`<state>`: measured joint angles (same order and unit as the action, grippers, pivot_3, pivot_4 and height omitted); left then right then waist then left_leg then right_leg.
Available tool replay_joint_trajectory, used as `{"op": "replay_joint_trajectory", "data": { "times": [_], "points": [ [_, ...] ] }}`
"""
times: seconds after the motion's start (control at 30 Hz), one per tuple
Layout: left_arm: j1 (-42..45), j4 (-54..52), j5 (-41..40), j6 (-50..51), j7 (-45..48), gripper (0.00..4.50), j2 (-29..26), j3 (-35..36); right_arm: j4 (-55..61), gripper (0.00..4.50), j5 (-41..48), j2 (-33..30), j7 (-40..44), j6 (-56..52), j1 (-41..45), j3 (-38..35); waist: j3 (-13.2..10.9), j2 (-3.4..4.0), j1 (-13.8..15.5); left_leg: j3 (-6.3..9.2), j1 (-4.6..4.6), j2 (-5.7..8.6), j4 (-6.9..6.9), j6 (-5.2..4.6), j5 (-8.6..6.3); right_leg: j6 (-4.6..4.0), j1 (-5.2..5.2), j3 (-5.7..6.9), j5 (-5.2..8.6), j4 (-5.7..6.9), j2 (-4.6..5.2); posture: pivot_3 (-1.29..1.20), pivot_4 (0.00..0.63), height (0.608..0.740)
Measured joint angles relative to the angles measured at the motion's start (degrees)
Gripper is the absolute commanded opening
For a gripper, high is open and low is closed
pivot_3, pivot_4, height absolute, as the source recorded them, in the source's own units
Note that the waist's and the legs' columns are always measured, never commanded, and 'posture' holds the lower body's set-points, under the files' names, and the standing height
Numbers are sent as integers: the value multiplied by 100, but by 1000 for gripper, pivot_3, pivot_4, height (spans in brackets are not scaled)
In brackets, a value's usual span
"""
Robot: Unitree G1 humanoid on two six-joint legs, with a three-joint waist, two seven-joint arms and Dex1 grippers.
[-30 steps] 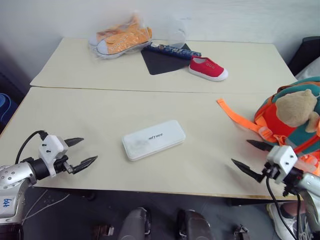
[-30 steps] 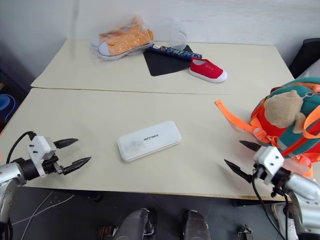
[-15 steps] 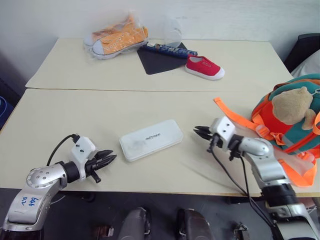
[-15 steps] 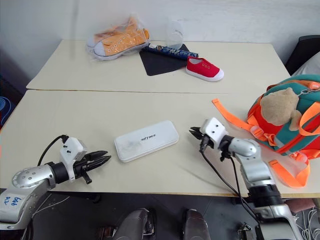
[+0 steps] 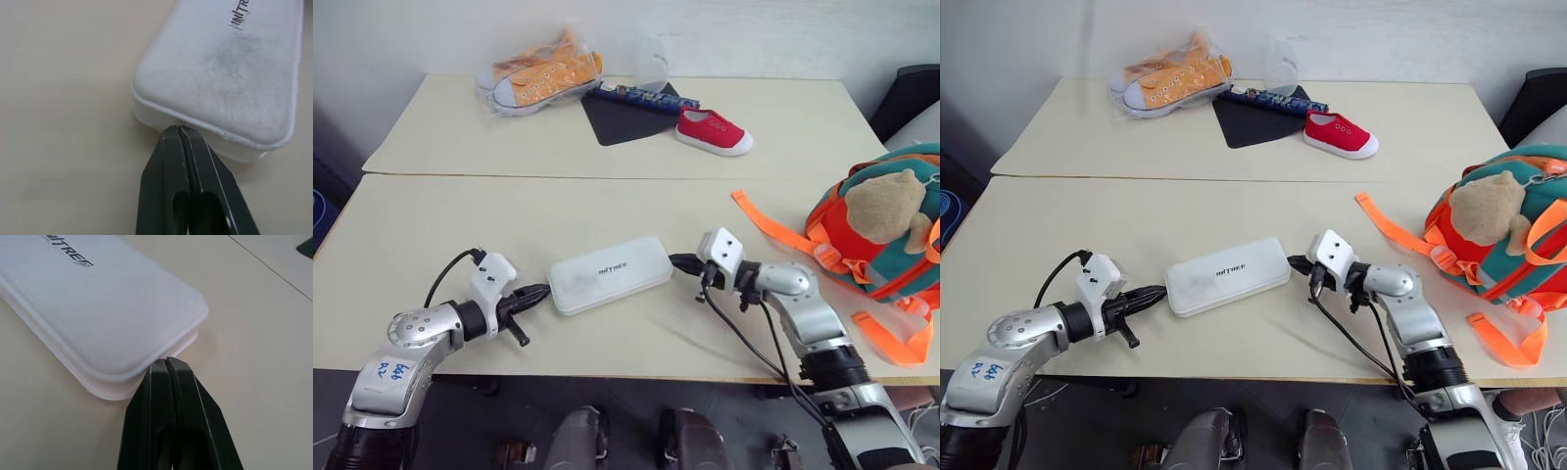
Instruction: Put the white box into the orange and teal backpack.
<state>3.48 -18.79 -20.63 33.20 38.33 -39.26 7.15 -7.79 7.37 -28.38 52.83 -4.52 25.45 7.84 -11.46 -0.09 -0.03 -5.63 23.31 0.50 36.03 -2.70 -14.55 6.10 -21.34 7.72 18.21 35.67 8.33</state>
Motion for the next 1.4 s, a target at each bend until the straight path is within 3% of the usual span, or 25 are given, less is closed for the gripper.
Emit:
{"op": "replay_joint_trajectory", "data": {
  "times": [0.17, 0.47, 0.6, 0.7, 0.87, 1.0, 1.13, 1.4],
  "points": [
    [263, 263, 183, -169, 160, 25, 5, -227, 791, 0, 234, -446, 415, -262, -605, -113, 0, 0, 12, -3, 0, 0, 1, 12, -10, 0, 0, -2, 0, -2, 2, 0, 150, 740],
    [536, 450, 307, -480, 439, 25, 225, -667, 2094, 0, 415, -1037, 300, -924, -1843, -622, 2, -3, 55, -11, -1, 0, 5, 14, -15, 0, -3, -8, 0, -11, 5, 0, 150, 740],
    [626, 447, 176, -282, 506, 857, 259, -630, 2340, 0, 425, -1122, 195, -946, -2168, -738, 1, -4, 65, -14, -2, -4, 4, 15, -16, 0, -6, -10, 0, -12, 2, 0, 150, 740],
    [703, 463, 4, 165, 563, 1782, 99, -551, 2443, 0, 486, -1141, 97, -992, -2305, -853, 1, -5, 74, -17, -2, -5, 6, 10, -13, 0, -7, -13, 0, -11, 0, 0, 150, 740],
    [1555, 1115, -1330, 3116, 1137, 3388, -749, -122, 2231, 0, 480, -1402, 114, -899, -2350, -1076, -2, -13, 99, -20, -6, -12, 14, 1, -8, 0, -8, -20, 0, -5, -11, 0, 150, 740],
    [2405, 2115, -1860, 4643, 1296, 4466, -641, -12, 1985, 0, 440, -1422, 185, -795, -2181, -1016, -3, -14, 111, -24, -6, -14, 17, 1, -7, 0, -9, -28, 1, -1, -22, 0, 150, 740],
    [3224, 2955, -1951, 5678, 1090, 4466, -285, -26, 1841, 0, 444, -1422, 351, -780, -1846, -824, -1, -19, 151, -23, -5, -14, 27, -1, -5, 0, -6, -42, 1, 21, -56, 0, 150, 740],
    [3775, 3622, -2386, 5851, 405, 4466, 345, -189, 1399, 0, 303, -1331, 500, -728, -1358, -333, 1, -21, 142, -23, -6, -17, 42, 0, -5, 0, -1, -66, 1, 21, -53, 0, 150, 740]
  ]
}}
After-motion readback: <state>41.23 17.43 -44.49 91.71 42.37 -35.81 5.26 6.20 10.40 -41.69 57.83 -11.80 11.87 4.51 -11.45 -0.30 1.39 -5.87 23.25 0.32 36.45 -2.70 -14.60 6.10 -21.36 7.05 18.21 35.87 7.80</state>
